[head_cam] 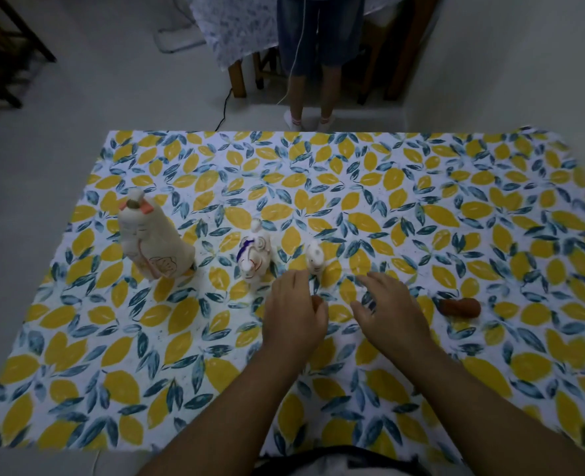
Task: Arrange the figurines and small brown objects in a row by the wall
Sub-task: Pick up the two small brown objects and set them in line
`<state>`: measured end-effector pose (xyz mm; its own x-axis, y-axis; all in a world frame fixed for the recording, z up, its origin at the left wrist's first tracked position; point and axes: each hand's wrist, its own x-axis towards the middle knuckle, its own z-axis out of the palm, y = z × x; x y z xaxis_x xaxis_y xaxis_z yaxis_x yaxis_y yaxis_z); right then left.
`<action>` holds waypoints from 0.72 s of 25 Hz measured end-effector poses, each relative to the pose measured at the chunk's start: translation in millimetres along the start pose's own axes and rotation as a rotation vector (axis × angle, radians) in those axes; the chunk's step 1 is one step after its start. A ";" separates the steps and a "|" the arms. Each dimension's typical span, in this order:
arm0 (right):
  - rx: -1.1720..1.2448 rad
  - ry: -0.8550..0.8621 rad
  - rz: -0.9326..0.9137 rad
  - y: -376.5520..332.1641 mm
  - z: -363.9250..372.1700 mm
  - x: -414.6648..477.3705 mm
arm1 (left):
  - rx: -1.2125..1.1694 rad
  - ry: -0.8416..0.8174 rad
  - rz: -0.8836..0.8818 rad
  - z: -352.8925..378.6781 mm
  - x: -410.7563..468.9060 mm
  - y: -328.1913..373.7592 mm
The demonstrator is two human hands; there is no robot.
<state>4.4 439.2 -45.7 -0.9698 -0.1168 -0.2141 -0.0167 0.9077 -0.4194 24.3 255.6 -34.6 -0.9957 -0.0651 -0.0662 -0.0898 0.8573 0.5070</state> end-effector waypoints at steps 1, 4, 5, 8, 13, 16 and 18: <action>-0.022 0.002 0.028 12.9 -2.6 -4.9 | 0.022 -0.047 -0.017 8.1 -2.4 0.9; -0.005 0.030 0.118 51.5 -12.3 -15.1 | 0.097 -0.168 -0.083 27.7 -3.2 -2.0; 0.012 0.057 0.161 63.9 -16.0 -17.3 | 0.114 -0.188 -0.087 31.9 -3.1 -3.1; 0.075 0.172 0.321 95.0 -27.4 -19.6 | 0.084 -0.207 -0.063 43.0 -2.0 2.4; 0.276 0.217 0.597 123.9 -34.5 -6.0 | -0.040 -0.223 -0.056 60.7 -1.0 32.6; 0.405 0.166 0.664 129.7 -34.9 -0.7 | -0.132 -0.189 -0.028 69.5 1.7 51.6; 0.442 0.163 0.562 131.1 -35.4 2.4 | -0.202 -0.151 -0.014 71.5 7.4 63.3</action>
<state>-8.7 572.2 -70.0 -0.8276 0.4112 -0.3822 0.5602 0.5613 -0.6091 13.0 345.9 -64.4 -0.9808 0.0140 -0.1944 -0.1214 0.7362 0.6658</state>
